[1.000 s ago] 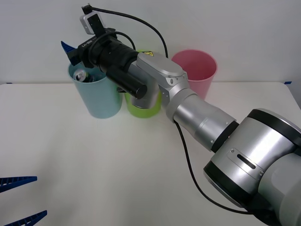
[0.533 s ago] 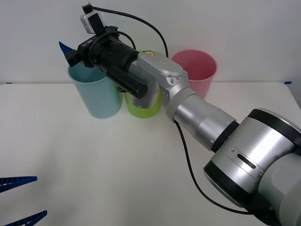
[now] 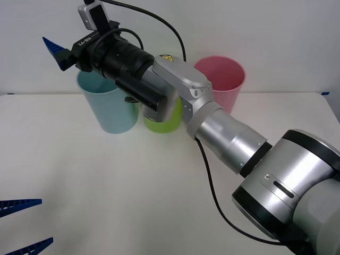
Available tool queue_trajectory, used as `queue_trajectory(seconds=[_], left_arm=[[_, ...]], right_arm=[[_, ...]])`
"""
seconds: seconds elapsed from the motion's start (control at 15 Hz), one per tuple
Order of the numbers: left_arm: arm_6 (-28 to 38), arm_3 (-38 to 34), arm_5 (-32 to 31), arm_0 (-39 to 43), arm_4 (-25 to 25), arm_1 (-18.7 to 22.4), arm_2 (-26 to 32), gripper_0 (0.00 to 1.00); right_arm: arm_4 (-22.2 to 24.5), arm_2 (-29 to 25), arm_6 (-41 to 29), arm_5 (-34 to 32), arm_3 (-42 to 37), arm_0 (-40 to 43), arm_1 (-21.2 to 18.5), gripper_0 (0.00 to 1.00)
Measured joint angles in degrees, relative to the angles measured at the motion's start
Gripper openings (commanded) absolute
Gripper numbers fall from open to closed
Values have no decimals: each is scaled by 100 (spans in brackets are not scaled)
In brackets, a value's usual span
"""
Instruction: Put cans in the blue bin and PET bottles in the pink bin and trash in the green bin.
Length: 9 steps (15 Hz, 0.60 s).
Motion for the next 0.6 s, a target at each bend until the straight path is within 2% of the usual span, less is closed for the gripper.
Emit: queue_trajectory(seconds=[0.13,0.6], left_arm=[[0,0,0,0,0,0,0,100],[0,0,0,0,0,0,0,100]], right_arm=[[8,6,-57,-422,-592,447,-431,100],[0,-13,-296,-1249,-2665,1981,-2002,100]])
